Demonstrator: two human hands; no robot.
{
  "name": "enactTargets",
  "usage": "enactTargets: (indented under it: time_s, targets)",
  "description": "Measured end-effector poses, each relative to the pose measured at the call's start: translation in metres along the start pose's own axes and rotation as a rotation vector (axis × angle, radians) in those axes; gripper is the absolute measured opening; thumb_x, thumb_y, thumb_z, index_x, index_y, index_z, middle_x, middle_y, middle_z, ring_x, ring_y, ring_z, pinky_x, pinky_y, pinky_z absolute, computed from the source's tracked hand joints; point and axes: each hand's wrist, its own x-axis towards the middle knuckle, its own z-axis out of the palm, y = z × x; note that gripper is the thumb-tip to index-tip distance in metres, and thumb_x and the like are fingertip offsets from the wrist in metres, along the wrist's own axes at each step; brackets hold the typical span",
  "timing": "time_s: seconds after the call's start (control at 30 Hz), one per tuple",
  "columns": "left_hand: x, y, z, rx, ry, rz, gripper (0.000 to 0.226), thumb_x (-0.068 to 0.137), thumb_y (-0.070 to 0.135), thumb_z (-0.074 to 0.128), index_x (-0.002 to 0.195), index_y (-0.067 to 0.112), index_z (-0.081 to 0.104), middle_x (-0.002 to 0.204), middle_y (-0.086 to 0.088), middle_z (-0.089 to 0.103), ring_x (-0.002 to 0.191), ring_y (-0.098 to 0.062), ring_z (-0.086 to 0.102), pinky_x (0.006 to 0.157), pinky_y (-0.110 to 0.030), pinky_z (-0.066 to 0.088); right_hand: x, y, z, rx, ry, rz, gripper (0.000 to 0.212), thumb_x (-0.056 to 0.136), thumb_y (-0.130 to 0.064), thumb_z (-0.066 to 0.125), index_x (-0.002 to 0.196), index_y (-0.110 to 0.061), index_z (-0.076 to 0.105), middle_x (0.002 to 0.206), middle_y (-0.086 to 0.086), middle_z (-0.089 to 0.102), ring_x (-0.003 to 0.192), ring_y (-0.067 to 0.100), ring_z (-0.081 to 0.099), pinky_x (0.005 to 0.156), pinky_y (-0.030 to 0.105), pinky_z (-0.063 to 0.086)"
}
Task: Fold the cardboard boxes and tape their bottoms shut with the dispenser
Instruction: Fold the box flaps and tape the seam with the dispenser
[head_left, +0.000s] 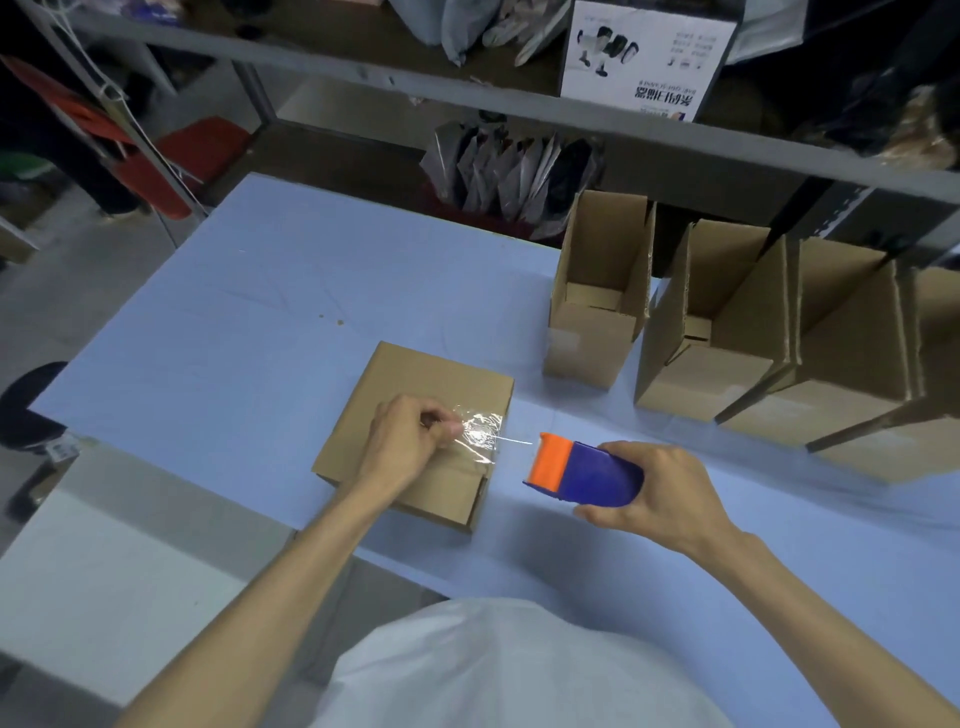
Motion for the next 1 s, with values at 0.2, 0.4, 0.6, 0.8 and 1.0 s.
enactTargets:
  time_s: [0.2, 0.4, 0.6, 0.8, 1.0]
  targets:
    - [-0.005, -0.013, 0.012, 0.004, 0.031, -0.054, 0.007, 0.073, 0.021, 0.082, 0.075, 0.021, 0.076, 0.061, 0.019, 0.065, 0.061, 0.005, 0.059, 0.065, -0.017, 0.046, 0.005, 0.003, 0.006, -0.037, -0.034, -0.006, 0.054, 0.056, -0.059, 0.079, 0.100, -0.030, 0.065, 0.085, -0.013, 0.068, 0.070, 0.006, 0.056, 0.055, 0.014, 0.039]
    - [0.001, -0.017, 0.014, -0.021, 0.027, -0.135, 0.067, 0.063, 0.029, 0.089, 0.123, 0.019, 0.062, 0.068, 0.004, 0.064, 0.079, -0.021, 0.065, 0.087, -0.035, 0.051, 0.008, 0.005, 0.007, -0.053, -0.052, 0.008, 0.057, 0.057, -0.059, 0.079, 0.102, -0.028, 0.064, 0.088, -0.011, 0.069, 0.075, 0.010, 0.061, 0.062, 0.023, 0.051]
    - [-0.002, -0.021, 0.018, 0.011, 0.070, -0.084, 0.058, 0.066, 0.032, 0.087, 0.114, 0.022, 0.057, 0.064, 0.011, 0.062, 0.085, -0.017, 0.064, 0.082, -0.036, 0.049, 0.011, 0.006, 0.010, -0.099, -0.056, -0.015, 0.051, 0.057, -0.061, 0.076, 0.095, -0.030, 0.062, 0.080, -0.013, 0.065, 0.071, 0.009, 0.058, 0.057, 0.018, 0.043]
    - [-0.006, -0.015, 0.022, 0.282, 0.145, -0.003, 0.055, 0.070, 0.044, 0.081, 0.112, 0.025, 0.051, 0.075, 0.015, 0.070, 0.093, -0.016, 0.066, 0.065, -0.028, 0.037, 0.011, 0.005, 0.010, -0.107, -0.091, -0.029, 0.050, 0.059, -0.061, 0.075, 0.095, -0.029, 0.062, 0.082, -0.013, 0.066, 0.071, 0.009, 0.058, 0.059, 0.021, 0.048]
    - [-0.006, -0.024, 0.019, 0.234, 0.227, 0.011, 0.060, 0.062, 0.038, 0.086, 0.111, 0.025, 0.054, 0.107, 0.006, 0.054, 0.096, -0.020, 0.056, 0.076, -0.036, 0.046, 0.018, 0.002, 0.011, -0.178, -0.161, -0.033, 0.048, 0.061, -0.060, 0.072, 0.093, -0.026, 0.060, 0.080, -0.009, 0.066, 0.072, 0.011, 0.060, 0.061, 0.024, 0.051]
